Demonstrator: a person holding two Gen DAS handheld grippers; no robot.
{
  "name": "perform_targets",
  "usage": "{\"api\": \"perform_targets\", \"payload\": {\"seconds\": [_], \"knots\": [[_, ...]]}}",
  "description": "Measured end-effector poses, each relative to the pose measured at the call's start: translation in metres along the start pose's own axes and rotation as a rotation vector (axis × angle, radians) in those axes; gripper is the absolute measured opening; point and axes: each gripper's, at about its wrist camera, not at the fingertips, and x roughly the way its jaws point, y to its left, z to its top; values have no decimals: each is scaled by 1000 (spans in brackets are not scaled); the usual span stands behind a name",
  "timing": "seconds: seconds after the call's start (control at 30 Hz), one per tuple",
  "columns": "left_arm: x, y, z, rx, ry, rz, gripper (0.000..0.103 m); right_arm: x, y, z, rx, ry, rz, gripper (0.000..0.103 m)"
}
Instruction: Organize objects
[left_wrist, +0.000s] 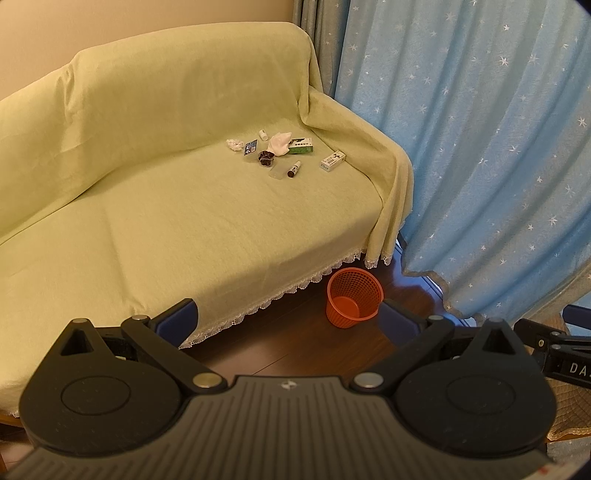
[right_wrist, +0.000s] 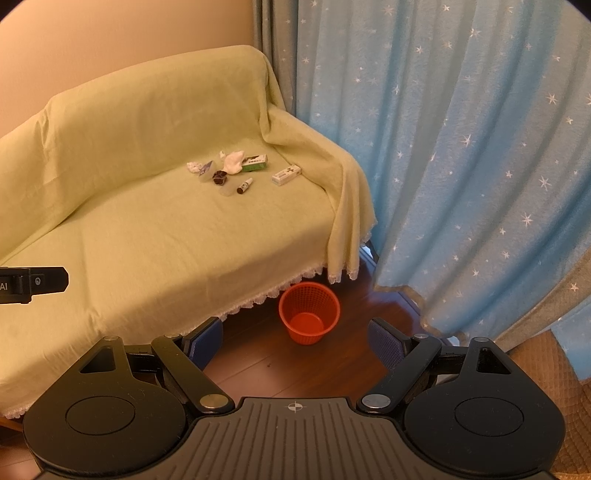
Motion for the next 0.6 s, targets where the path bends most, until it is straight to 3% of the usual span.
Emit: {"api": "perform_targets", "payload": {"seconds": [0.6], "knots": [[17,18,8,12,22,-30,102,21,16,5,-15,13,17,84]]}}
